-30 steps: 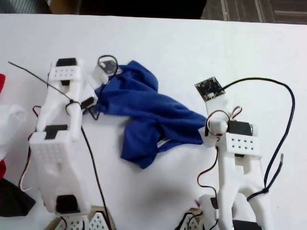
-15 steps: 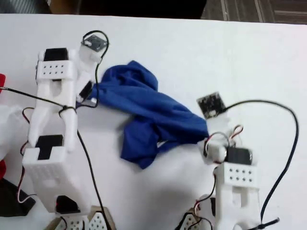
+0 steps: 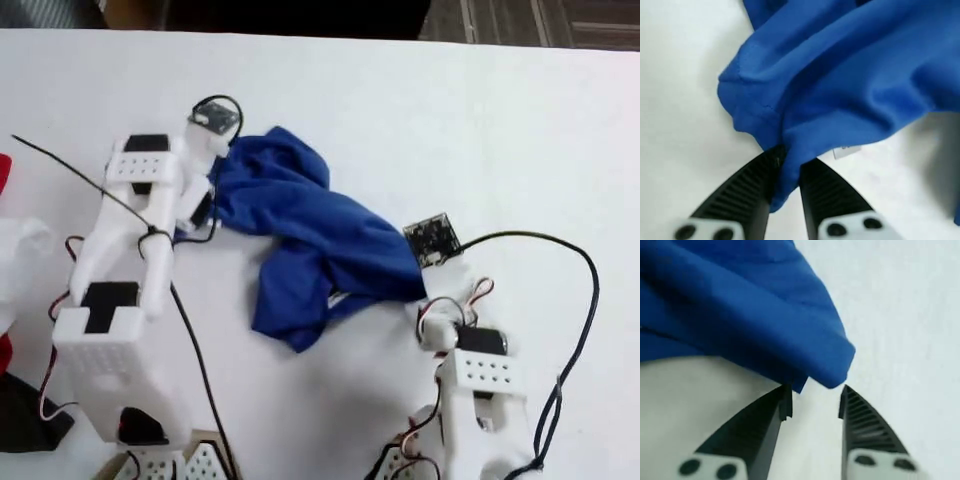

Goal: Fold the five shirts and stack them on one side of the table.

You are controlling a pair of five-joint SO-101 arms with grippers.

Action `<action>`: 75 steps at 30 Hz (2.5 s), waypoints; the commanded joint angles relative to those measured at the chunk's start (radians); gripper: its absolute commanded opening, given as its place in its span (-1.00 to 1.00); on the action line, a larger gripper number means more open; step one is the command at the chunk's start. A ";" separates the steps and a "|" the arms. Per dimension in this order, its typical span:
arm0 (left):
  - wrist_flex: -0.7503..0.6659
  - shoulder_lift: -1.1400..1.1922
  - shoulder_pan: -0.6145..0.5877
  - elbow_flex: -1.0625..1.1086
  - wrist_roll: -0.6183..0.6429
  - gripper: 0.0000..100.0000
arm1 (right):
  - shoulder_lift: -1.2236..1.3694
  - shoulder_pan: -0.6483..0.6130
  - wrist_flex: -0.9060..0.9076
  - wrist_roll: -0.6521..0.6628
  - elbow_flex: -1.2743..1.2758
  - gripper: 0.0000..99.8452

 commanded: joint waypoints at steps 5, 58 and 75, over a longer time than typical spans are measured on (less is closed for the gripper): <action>-0.014 -0.044 0.037 0.008 0.054 -0.95 | 0.217 -0.001 -0.093 -0.005 -0.084 -0.74; 0.273 -0.439 0.064 -0.226 -0.104 -0.95 | -0.022 0.254 0.404 0.031 -1.013 -0.96; 0.371 -0.660 0.037 -0.119 -0.123 -0.95 | 0.392 0.058 0.811 -0.011 -1.338 -0.95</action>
